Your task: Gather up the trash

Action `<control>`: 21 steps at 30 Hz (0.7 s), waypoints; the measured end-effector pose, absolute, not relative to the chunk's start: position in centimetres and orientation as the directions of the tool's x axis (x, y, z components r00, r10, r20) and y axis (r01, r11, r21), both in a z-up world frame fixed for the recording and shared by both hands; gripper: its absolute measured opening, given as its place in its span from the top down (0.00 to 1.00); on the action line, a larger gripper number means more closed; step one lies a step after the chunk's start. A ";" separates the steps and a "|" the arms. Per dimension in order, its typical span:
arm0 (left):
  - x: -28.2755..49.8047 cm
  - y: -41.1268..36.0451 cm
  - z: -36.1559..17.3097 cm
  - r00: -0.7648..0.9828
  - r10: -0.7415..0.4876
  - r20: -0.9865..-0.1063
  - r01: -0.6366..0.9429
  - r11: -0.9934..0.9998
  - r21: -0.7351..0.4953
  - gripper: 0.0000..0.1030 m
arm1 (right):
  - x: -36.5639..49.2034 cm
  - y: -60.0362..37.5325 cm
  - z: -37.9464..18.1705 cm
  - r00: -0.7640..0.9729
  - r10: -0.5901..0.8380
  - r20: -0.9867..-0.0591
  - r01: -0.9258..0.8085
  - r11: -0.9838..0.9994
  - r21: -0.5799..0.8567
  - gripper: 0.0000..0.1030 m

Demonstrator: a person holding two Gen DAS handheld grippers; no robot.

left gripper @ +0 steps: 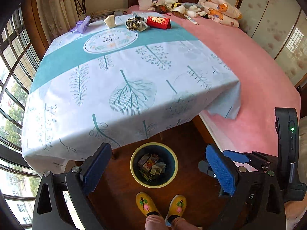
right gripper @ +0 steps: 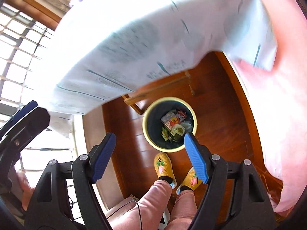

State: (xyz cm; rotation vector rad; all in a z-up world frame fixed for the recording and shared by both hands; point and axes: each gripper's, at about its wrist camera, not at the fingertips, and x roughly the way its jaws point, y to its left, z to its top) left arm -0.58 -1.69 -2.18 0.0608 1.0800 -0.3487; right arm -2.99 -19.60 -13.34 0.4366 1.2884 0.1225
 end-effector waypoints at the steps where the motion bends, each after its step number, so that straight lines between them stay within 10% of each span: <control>1: -0.7 -1.7 -0.8 0.437 -0.251 -0.863 0.309 0.944 -0.118 0.03 | -3.1 -19.6 -12.1 0.300 0.332 -0.894 0.135 0.913 0.385 0.30; 21: 1.3 -0.5 14.2 0.606 -0.313 -0.731 0.411 0.910 -0.049 0.03 | -0.3 -18.0 5.1 0.525 0.312 -0.792 -0.020 0.935 0.355 0.25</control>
